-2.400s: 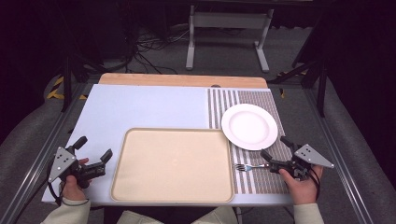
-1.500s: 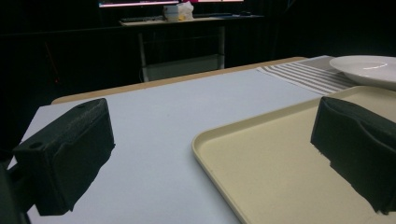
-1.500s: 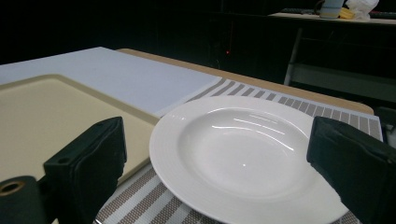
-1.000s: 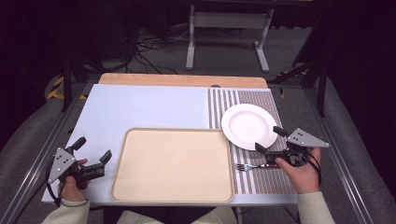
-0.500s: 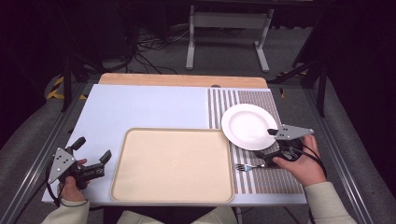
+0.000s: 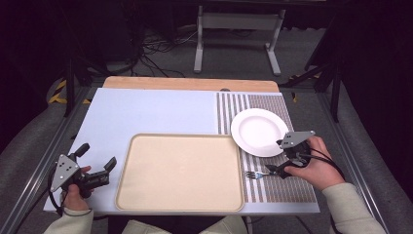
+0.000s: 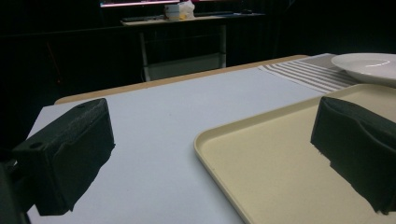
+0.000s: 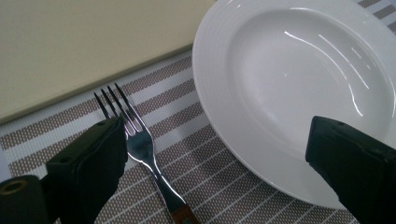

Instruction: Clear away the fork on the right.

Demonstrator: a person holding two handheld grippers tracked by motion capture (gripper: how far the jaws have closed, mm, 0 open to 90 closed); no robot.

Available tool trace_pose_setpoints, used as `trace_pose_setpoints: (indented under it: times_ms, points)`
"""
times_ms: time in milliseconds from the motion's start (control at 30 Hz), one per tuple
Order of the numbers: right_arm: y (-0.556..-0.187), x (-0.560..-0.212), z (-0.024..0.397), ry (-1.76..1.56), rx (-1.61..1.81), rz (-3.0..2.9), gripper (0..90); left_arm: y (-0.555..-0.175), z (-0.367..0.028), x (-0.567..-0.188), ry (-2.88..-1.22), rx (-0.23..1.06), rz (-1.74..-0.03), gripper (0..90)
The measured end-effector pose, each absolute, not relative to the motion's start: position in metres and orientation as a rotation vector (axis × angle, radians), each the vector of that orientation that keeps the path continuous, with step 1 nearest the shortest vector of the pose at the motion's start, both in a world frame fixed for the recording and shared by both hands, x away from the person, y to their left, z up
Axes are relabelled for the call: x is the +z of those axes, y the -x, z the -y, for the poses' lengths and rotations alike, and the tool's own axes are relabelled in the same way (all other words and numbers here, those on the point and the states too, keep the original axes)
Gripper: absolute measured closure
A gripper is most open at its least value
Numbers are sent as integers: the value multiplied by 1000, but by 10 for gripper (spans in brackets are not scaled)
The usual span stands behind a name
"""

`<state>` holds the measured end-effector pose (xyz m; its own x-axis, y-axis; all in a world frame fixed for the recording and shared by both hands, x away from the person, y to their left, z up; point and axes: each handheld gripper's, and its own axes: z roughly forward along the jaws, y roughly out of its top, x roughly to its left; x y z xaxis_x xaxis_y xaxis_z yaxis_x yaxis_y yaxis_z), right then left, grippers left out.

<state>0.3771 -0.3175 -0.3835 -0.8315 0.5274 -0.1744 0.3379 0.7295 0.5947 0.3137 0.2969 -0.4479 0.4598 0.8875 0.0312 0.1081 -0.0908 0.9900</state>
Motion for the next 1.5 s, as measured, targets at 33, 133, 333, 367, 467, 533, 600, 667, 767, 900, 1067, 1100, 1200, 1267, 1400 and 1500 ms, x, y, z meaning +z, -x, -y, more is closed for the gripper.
trace_pose_setpoints:
  times_ms: [33, 133, 333, 367, 467, 533, 600, 667, 767, 900, 1067, 1100, 1200, 1267, 1400, 1500]
  points:
    - [-378, -384, 317, -664, 788, -2612, 58, -314, -297, -448, -1535, 829, -905, 0]
    - [-378, -383, 317, -654, 752, -2639, 58, -314, -297, -448, -1535, 829, -905, 0]
    - [-380, -382, 315, -624, 670, -2705, 60, -314, -297, -448, -1536, 824, -906, 0]
    - [-381, -382, 315, -616, 657, -2715, 61, -314, -296, -448, -1537, 824, -905, 0]
    - [-382, -382, 313, -596, 627, -2757, 64, -314, -296, -448, -1542, 822, -900, 0]
    - [-383, -383, 312, -586, 600, -2769, 66, -314, -295, -448, -1542, 824, -901, 0]
    - [-384, -382, 311, -571, 570, -2788, 67, -314, -295, -448, -1543, 825, -901, 0]
    - [-384, -382, 310, -570, 551, -2790, 67, -314, -295, -448, -1541, 823, -901, 0]
    - [-385, -381, 308, -559, 513, -2809, 69, -314, -295, -448, -1544, 823, -900, 0]
    - [-386, -382, 307, -535, 484, -2827, 71, -314, -295, -448, -1546, 822, -899, 0]
    - [-387, -385, 306, -503, 444, -2848, 85, -314, -295, -448, -1543, 825, -899, 0]
    - [-387, -385, 306, -503, 444, -2848, 85, -314, -295, -448, -1543, 825, -899, 0]
    - [-388, -386, 305, -456, 418, -2878, 194, -314, -295, -448, -1547, 823, -900, 0]
    - [-389, -389, 304, -422, 393, -2905, 228, -314, -295, -448, -1545, 825, -899, 0]
    - [-390, -393, 303, -358, 329, -2945, 298, -314, -295, -448, -1547, 825, -898, 0]
    - [-392, -397, 301, -279, 238, -2975, 371, -314, -295, -448, -1544, 826, -899, 0]
